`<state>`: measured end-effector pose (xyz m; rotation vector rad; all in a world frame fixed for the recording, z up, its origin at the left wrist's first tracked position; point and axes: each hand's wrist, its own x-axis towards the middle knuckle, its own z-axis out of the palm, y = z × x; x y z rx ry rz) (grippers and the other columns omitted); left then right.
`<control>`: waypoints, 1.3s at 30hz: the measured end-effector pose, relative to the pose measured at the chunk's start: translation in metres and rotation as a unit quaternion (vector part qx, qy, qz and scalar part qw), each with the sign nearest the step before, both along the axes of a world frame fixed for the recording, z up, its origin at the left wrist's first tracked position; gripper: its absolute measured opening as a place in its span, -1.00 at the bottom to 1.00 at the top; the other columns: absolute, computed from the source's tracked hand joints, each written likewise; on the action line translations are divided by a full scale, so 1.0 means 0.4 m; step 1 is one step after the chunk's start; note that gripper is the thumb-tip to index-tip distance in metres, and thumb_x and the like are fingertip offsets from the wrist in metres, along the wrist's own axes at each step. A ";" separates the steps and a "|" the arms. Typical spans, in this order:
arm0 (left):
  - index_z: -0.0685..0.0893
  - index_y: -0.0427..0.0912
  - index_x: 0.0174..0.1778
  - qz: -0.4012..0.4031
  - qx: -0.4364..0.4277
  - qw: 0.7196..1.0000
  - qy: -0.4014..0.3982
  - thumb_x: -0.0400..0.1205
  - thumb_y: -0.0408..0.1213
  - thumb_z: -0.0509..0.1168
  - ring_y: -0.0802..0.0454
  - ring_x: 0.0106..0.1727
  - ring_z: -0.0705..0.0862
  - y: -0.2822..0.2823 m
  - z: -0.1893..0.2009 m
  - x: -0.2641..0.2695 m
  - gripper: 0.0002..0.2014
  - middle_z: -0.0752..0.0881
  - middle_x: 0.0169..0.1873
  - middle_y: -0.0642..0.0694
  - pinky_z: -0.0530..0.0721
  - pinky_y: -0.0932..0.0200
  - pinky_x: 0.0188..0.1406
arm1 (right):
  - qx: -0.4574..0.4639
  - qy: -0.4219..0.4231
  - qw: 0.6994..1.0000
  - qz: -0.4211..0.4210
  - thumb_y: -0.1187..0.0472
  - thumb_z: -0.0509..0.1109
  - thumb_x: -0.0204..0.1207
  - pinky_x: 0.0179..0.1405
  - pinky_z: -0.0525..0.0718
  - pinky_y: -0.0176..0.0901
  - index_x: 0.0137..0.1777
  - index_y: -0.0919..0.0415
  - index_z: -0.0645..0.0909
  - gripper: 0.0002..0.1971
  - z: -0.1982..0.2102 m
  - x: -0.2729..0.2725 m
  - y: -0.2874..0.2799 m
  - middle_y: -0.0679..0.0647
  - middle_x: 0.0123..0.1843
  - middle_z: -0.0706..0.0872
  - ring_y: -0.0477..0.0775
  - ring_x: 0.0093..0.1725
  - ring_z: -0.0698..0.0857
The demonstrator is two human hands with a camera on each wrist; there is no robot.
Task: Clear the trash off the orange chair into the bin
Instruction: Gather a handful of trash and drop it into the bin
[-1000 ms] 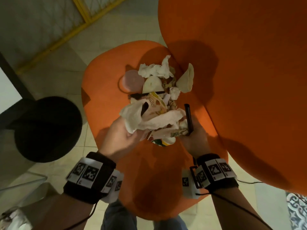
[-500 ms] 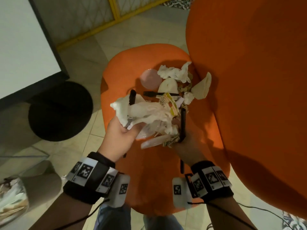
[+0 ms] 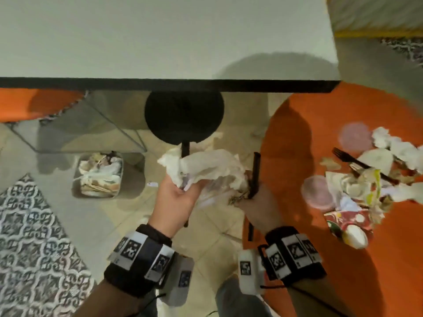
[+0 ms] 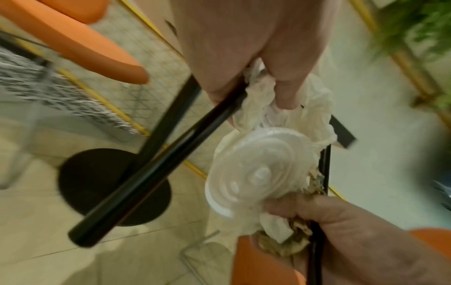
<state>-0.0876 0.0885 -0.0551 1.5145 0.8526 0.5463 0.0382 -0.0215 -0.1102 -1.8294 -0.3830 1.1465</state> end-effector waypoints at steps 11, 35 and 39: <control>0.66 -0.22 0.16 0.363 -0.086 0.927 0.023 0.56 -0.40 0.37 0.29 -0.03 0.73 0.499 -0.233 -0.560 -0.75 0.76 -0.01 0.03 0.65 0.49 -0.09 | -0.026 0.044 0.988 0.143 0.42 0.42 0.46 -0.01 0.61 -0.34 0.27 0.09 0.58 -0.60 -0.167 -0.527 0.663 -0.08 0.04 0.70 -0.13 0.05 0.65; 0.36 -0.12 0.34 0.385 -0.151 0.908 0.065 0.64 -0.48 0.20 0.31 0.20 0.46 0.844 -0.767 -0.686 -0.62 0.50 0.11 0.27 0.23 0.84 0.04 | -0.078 -0.127 0.980 0.131 -0.06 0.30 0.55 0.42 0.51 0.10 0.33 -0.08 0.42 -0.63 -0.639 -0.792 1.043 -0.02 0.30 0.62 0.04 0.28 0.61; 0.48 -0.39 0.40 0.273 -0.096 0.947 0.139 0.62 -0.44 0.18 -0.08 0.44 0.49 0.814 -0.817 -0.696 -0.60 0.56 0.37 -0.22 0.30 0.40 0.49 | -0.079 -0.203 0.960 0.178 0.32 0.34 0.51 0.34 0.55 0.16 0.36 0.15 0.45 -0.59 -0.681 -0.802 1.027 0.19 0.28 0.62 0.22 0.27 0.60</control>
